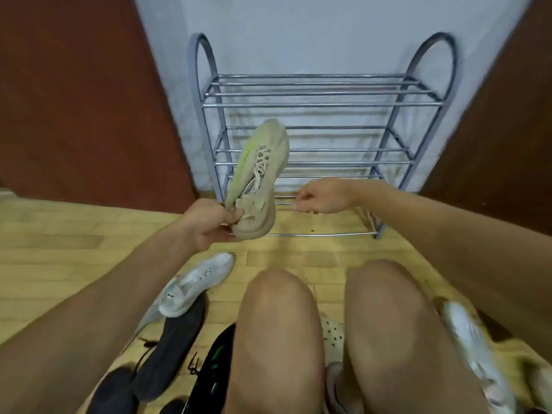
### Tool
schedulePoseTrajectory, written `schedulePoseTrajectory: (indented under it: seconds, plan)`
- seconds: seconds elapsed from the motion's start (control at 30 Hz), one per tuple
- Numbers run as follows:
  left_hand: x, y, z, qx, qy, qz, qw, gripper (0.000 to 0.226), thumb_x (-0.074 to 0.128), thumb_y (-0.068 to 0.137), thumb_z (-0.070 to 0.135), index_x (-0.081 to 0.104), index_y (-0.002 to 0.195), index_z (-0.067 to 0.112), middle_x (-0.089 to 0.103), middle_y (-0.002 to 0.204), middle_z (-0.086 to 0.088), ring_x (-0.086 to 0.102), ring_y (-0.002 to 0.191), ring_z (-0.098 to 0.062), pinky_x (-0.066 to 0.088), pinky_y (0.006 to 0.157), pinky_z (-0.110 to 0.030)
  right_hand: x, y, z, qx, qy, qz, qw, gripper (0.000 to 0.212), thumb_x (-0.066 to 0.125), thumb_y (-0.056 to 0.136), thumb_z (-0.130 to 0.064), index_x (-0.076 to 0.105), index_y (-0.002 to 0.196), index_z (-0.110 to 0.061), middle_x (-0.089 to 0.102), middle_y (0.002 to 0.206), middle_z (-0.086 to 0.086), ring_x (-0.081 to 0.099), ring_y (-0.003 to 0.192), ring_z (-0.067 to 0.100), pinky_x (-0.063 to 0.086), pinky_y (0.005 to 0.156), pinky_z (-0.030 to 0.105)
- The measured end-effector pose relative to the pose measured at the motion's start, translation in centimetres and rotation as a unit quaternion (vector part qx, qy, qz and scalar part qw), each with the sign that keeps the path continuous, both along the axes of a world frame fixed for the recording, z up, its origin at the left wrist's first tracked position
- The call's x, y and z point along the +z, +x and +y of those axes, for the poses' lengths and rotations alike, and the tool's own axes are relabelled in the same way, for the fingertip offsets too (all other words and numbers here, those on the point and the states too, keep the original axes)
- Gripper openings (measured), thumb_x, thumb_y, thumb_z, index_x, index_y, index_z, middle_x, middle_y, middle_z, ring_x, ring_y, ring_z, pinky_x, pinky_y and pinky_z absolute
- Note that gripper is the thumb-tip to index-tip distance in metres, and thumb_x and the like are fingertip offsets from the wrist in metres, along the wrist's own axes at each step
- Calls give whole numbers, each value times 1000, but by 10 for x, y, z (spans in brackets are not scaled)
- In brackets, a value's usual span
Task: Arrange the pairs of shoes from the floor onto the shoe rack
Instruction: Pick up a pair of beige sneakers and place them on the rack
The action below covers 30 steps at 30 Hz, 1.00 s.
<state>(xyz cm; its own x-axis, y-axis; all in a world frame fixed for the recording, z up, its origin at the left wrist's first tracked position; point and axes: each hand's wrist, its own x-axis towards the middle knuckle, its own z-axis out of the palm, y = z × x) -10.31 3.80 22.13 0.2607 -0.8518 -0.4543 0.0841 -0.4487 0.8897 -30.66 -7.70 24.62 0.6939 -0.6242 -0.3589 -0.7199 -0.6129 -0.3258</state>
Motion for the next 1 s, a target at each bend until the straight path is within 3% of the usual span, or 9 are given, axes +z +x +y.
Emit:
schedulePoseTrajectory:
  seconds: [0.1, 0.17, 0.23, 0.33, 0.47, 0.67, 0.8, 0.9, 1.0]
  plan:
    - [32, -38, -22, -53, -9, -37, 998, 15, 60, 87, -6, 63, 101, -3, 64, 96, -15, 62, 80, -25, 61, 61, -40, 6, -39, 0, -85, 64, -120, 987, 42, 42, 99, -44, 59, 114, -9, 65, 109, 6, 65, 90, 20, 50, 87, 34]
    - [40, -67, -36, -96, -1, -71, 993, 25, 60, 86, -6, 62, 111, -4, 65, 102, -16, 63, 78, -24, 61, 53, -35, 4, -66, 1, -159, 180, -238, 941, 45, 42, 98, -46, 58, 124, -12, 64, 118, 6, 67, 89, 17, 53, 91, 37]
    - [42, -102, -50, -142, 9, -107, 984, 26, 60, 84, -7, 63, 110, -3, 66, 105, -17, 64, 81, -27, 61, 63, -39, -1, -94, 1, -221, 234, -328, 888, 40, 48, 97, -44, 63, 117, -13, 68, 113, 10, 68, 87, 19, 55, 90, 40]
    - [38, -150, -63, -184, 17, -166, 969, 11, 63, 81, -2, 63, 90, 4, 65, 95, -15, 62, 73, -27, 58, 69, -39, -11, -127, 5, -290, 209, -374, 856, 18, 59, 94, -29, 67, 93, -14, 72, 93, 8, 68, 79, 21, 59, 78, 36]
    - [12, -222, -74, -257, 69, -216, 939, 20, 69, 76, 13, 64, 95, 10, 64, 85, -7, 60, 75, -22, 54, 72, -33, -42, -189, 7, -352, 179, -344, 852, 12, 62, 93, -20, 67, 82, -17, 70, 80, 0, 67, 74, 17, 59, 73, 29]
    - [-64, -298, -61, -264, 153, -82, 949, 24, 69, 77, -4, 62, 99, 5, 67, 89, -12, 66, 81, -25, 56, 71, -35, -97, -272, 26, -383, 205, -242, 868, 24, 56, 95, -35, 70, 95, -15, 71, 94, 2, 69, 93, 25, 57, 88, 37]
    - [-116, -334, -34, -283, 211, -56, 934, 32, 68, 78, -6, 59, 106, 5, 65, 98, -11, 63, 89, -25, 54, 74, -34, -143, -334, 56, -501, 225, -259, 794, 40, 53, 97, -37, 64, 118, -5, 70, 111, 12, 70, 95, 28, 55, 90, 39]
    - [-145, -345, -15, -296, 224, -70, 926, 49, 74, 72, -6, 59, 116, 6, 67, 94, -9, 63, 76, -23, 53, 61, -34, -185, -379, 98, -606, 199, -255, 727, 32, 57, 95, -28, 64, 114, -4, 70, 105, 13, 68, 79, 21, 58, 78, 34]
    - [-155, -353, 2, -333, 231, -94, 909, 44, 75, 73, -3, 61, 113, 5, 67, 85, -8, 64, 74, -23, 54, 58, -32, -227, -410, 157, -664, 221, -215, 681, 21, 56, 95, -18, 64, 106, -2, 66, 94, 10, 61, 72, 19, 52, 64, 27]
